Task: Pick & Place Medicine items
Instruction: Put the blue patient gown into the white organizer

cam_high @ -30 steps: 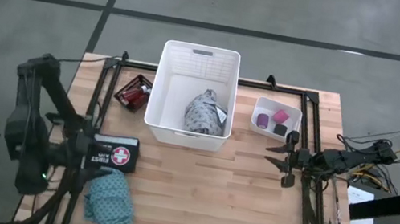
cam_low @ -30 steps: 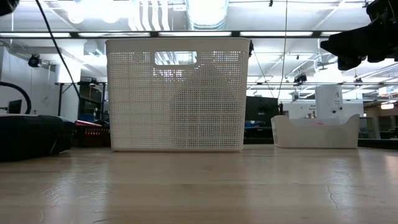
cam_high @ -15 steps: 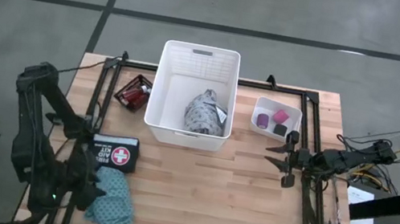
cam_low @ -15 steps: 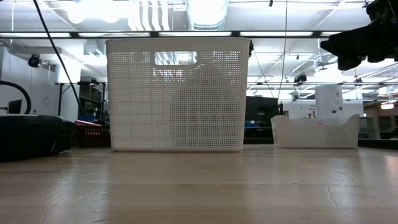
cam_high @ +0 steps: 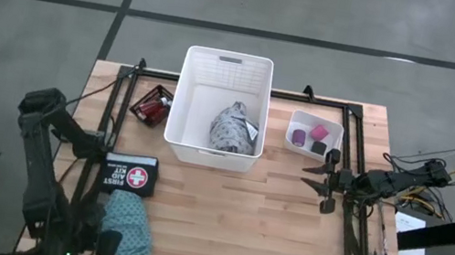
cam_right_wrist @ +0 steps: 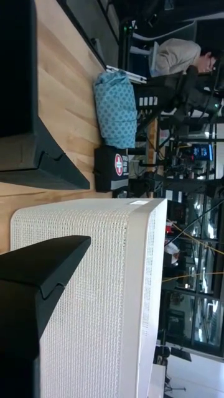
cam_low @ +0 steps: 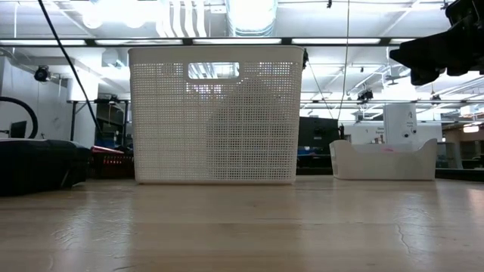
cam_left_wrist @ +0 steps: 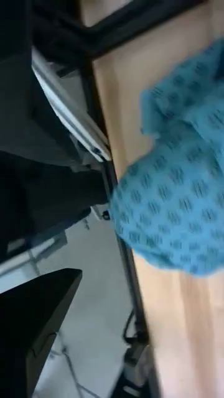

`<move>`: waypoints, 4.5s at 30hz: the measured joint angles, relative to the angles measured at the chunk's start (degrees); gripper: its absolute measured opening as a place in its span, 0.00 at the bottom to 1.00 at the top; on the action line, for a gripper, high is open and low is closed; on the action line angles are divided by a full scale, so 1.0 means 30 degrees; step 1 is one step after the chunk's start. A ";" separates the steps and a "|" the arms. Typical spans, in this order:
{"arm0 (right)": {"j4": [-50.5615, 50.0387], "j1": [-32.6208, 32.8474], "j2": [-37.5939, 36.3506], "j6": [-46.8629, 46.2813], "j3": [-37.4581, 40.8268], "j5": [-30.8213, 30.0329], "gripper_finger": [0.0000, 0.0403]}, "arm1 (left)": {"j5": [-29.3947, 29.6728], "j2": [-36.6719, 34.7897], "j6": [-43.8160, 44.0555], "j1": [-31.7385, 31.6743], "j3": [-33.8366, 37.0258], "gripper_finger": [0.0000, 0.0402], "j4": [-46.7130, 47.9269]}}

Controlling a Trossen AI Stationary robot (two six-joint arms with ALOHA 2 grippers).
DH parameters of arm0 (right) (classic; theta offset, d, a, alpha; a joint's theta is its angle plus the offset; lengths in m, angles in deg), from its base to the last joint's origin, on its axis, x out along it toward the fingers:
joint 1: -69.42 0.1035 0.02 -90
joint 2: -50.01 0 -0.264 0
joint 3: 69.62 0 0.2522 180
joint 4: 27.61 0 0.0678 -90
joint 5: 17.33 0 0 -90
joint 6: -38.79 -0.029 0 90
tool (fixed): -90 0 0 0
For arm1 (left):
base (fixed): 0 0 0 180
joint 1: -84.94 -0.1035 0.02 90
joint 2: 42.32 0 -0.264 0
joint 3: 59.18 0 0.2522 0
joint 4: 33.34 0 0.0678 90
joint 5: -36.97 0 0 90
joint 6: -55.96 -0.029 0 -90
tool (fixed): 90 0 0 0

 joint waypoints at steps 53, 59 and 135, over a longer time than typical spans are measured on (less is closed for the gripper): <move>-0.0007 -0.0007 -0.0007 0.0000 0.0000 -0.0007 0.31 | 0.3771 0.3181 0.4761 0.0565 0.8757 0.66 -0.9414; -0.0015 0.0000 -0.0007 0.0000 0.0000 -0.0007 0.30 | 0.3714 0.3266 0.3883 0.0565 0.8577 0.59 -0.9190; -0.0027 -0.0003 0.0007 0.0000 0.0000 -0.0005 0.31 | 0.6214 -0.4993 -3.7115 -2.1333 -0.2739 0.06 0.0472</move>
